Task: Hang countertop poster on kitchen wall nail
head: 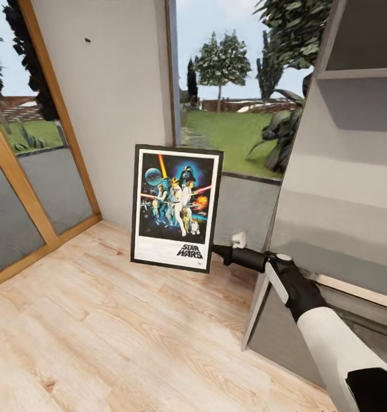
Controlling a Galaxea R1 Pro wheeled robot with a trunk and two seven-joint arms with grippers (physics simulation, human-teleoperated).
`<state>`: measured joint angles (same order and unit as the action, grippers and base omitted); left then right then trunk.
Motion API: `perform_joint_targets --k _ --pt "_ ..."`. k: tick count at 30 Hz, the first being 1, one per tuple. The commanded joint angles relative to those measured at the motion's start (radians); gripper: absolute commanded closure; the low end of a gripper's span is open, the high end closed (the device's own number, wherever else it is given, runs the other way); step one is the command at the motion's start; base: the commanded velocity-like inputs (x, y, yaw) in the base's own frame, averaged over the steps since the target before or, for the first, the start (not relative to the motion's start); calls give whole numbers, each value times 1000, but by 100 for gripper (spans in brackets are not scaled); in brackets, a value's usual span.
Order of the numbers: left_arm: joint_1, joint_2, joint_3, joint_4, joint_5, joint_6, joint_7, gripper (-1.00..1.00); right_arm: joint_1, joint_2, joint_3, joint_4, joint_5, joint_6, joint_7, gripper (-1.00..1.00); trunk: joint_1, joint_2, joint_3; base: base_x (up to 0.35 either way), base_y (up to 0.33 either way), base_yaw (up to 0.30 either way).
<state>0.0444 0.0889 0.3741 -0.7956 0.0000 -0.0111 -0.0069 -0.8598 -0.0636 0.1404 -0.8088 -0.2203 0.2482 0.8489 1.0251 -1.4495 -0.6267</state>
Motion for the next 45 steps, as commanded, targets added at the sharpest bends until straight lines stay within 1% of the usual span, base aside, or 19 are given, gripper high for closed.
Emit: perform_joint_targets --k 1,2,4,7,13,15,17,24,28,29,32,35,45 --pt "0 0 0 -1 0 -1 -1 -100 17 -1 2 -13 -14 5 2 100 0 0 -1 -102 19 0" --pt "0 0 0 1 0 -2 -1 -100 74 -1 1 -66 -14 -8 1 100 0 0 -1 -225 64 0" --pt "0 0 0 4 0 -2 -1 -100 104 -2 2 -103 -14 -12 1 100 0 0 -1 -265 83 0" --pt "0 0 0 6 0 -3 -1 -100 118 -2 2 -120 -14 -14 1 100 0 0 -1 -291 105 0" --pt "0 0 0 7 0 -3 -1 -100 131 -2 1 -124 -14 -17 1 100 0 0 -1 -303 141 0" --pt "0 0 0 6 0 -3 -1 -100 164 -4 1 -128 -14 -17 1 100 0 0 -1 -206 119 0" --pt "0 0 -1 6 0 -3 -1 -100 181 -6 1 -128 -13 -16 1 100 0 0 -1 -95 56 0" --pt "0 0 -2 3 1 -3 -1 -100 220 -11 0 -128 -14 -16 3 100 0 0 -1 -24 14 0" --pt "0 -1 -3 0 1 -2 -1 -100 232 -14 -1 -130 -14 -13 11 100 0 0 -1 -4 3 0" --pt "0 -1 -3 -3 1 1 -1 -100 236 -25 -1 -131 -14 -6 55 100 0 0 -1 0 0 0" --pt "0 -1 -3 -4 1 2 -2 -100 237 -31 -1 -131 -14 -5 66 100 0 0 -1 0 0 0" --pt "0 -1 -12 -1 1 3 -1 -100 237 -35 -1 -131 -13 -6 72 100 0 0 -1 0 0 0" --pt "0 -1 -17 11 -1 3 -1 -100 238 -37 -1 -124 -13 -11 72 100 -38 70 31 0 0 0"
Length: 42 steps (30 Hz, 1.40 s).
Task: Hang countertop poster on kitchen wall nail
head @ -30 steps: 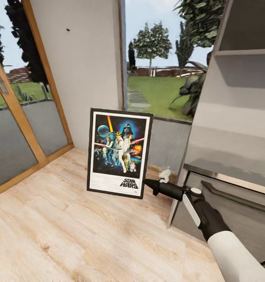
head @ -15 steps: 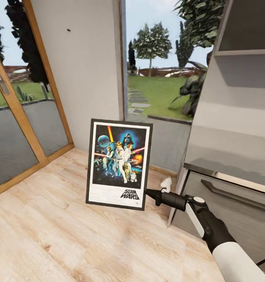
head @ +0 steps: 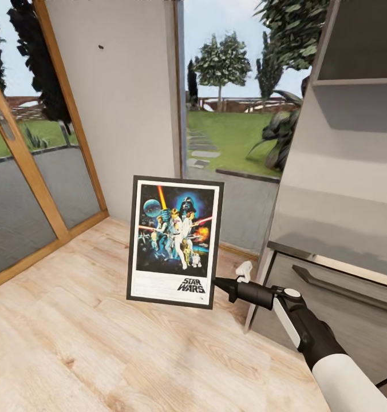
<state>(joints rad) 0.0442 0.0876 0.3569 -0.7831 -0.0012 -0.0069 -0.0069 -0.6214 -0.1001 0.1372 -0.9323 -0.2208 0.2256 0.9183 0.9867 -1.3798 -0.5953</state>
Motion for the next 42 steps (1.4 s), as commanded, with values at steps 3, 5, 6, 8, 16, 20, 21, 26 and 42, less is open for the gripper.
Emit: perform_joint_targets --k 3,5,6,8,16,20,21,26,42 --pt "0 -1 -1 6 0 -1 0 -100 0 -1 2 2 -11 10 1 100 -12 21 9 0 0 0" --pt "0 -1 -2 13 0 -1 0 -100 0 -1 2 3 -11 9 0 100 -19 35 15 0 0 0" --pt "0 -1 -3 18 0 -1 1 -100 0 -1 2 4 -11 9 0 100 -23 42 18 0 0 0" --pt "0 -2 -3 22 0 -2 1 -100 0 -1 2 4 -11 9 0 100 -31 56 24 0 0 0" --pt "0 -2 -3 28 0 -5 1 -100 0 -4 0 4 -11 9 -1 100 -61 112 50 0 0 0" --pt "0 -2 -2 28 0 -6 1 -100 0 -4 0 5 -11 9 -2 100 -77 140 62 0 0 0" --pt "0 -2 -2 28 0 -6 1 -100 0 -4 0 5 -11 9 -2 100 -81 147 65 0 0 0" --pt "0 -2 -2 28 0 -7 1 -100 0 -4 -1 6 -11 8 -2 100 -100 182 81 0 0 0" --pt "0 -2 -3 28 0 -7 1 -100 1 -4 0 6 -11 9 -3 100 -161 294 131 0 0 0"
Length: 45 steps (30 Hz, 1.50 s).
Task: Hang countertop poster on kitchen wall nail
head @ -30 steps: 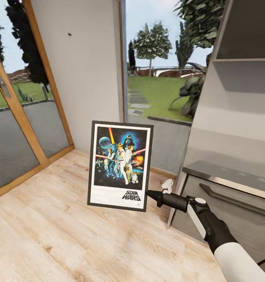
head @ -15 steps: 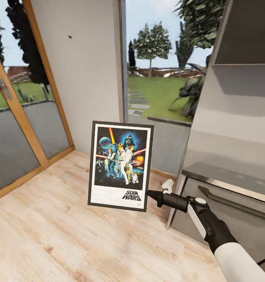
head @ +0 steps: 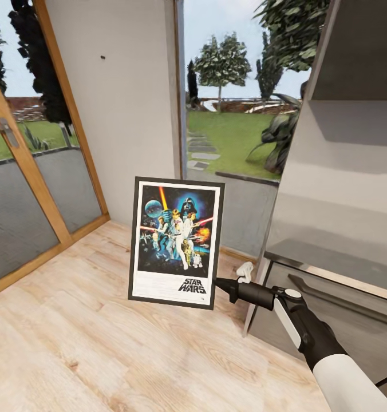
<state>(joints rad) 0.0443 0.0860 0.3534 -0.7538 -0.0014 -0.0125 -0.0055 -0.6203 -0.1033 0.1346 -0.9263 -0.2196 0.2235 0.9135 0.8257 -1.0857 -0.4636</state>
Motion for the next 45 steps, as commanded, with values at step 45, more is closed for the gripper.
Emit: perform_joint_targets --k 45 --pt "0 -2 1 1 0 -1 -1 -100 -1 -18 1 4 -12 11 1 100 -173 315 140 0 0 0"
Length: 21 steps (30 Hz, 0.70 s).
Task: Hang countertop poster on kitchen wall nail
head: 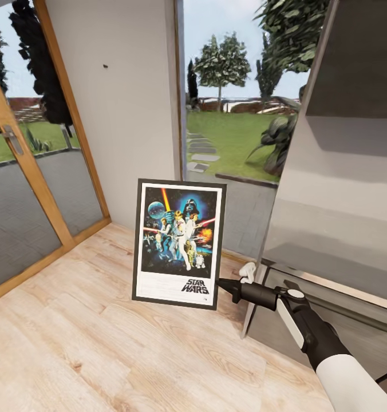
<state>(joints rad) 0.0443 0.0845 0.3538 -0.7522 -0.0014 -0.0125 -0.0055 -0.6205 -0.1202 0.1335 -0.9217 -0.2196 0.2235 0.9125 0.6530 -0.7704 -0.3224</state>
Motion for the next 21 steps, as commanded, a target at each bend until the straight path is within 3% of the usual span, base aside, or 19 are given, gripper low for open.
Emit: perform_joint_targets --k 1,21 --pt "0 0 1 -1 0 -1 -1 -100 -1 -1 2 0 -12 11 3 100 -4 6 2 0 0 0" --pt "0 0 0 -1 0 -1 -1 -100 0 -3 3 0 -12 11 2 100 -80 146 65 0 0 0"
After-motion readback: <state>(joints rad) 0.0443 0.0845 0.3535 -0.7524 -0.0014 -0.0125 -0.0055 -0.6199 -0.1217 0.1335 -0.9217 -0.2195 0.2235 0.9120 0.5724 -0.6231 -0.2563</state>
